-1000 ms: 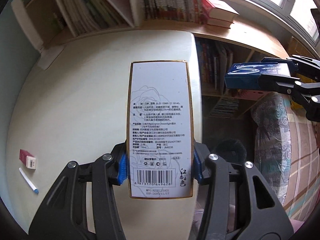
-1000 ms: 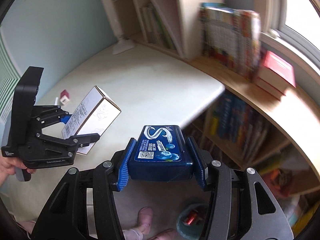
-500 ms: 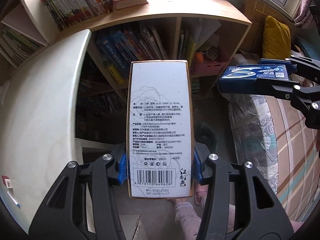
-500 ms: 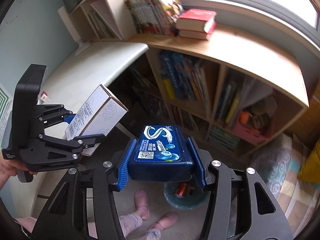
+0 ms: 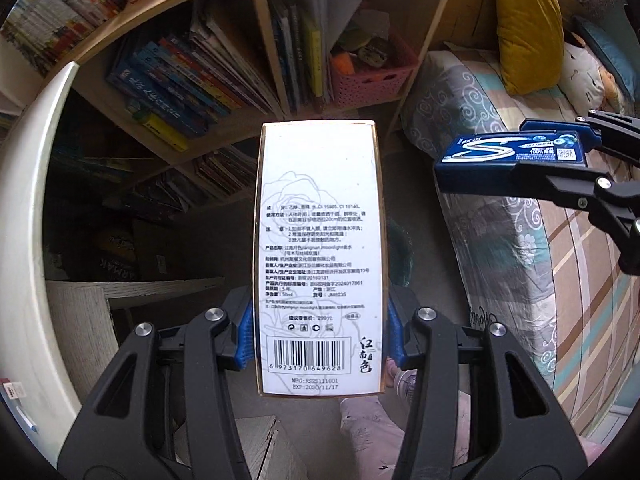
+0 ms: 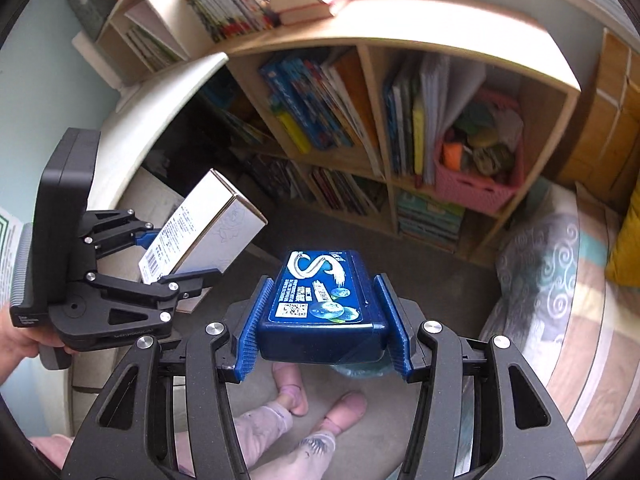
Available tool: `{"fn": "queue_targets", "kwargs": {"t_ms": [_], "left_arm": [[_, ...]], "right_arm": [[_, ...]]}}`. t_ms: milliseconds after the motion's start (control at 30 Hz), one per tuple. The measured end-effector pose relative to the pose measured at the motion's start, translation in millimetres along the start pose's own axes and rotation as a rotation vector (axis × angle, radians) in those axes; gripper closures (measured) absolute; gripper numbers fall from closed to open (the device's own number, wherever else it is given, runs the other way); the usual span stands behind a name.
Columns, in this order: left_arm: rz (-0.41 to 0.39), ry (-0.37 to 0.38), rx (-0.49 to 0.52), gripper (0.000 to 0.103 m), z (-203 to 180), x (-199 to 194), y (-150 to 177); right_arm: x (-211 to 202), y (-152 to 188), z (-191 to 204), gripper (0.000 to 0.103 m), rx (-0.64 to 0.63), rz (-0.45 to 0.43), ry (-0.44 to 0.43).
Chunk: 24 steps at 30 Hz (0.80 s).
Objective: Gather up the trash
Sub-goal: 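Carry the white box with the left tool while the right tool carries the gum box to the wastebasket, then open both tools over the wastebasket to drop white box and gum box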
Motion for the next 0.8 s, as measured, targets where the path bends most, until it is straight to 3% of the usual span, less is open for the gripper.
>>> {"fn": "queue_targets", "kwargs": {"t_ms": [700, 767, 800], "left_arm": [[0.132, 0.064, 0.090, 0.056, -46.3, 70.1, 2.3], [0.137, 0.060, 0.086, 0.053, -48.1, 74.3, 2.1], [0.135, 0.058, 0.080, 0.038, -48.3, 74.9, 1.8]], "right_arm": [[51.4, 49.1, -52.1, 0.050, 0.151, 0.099, -0.016], [55.1, 50.4, -56.2, 0.044, 0.183, 0.110, -0.031], [55.4, 50.2, -58.3, 0.033, 0.208, 0.108, -0.048]]}}
Point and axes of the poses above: each gripper's, at about its wrist camera, not at the fingertips, and x roughly the way its jaws point, z to its left, y to its underside, the point moved 9 cm from there along x, roughly the way its jaws point, and after that the axes turned 5 degrees about x, right-handed, at the moved point
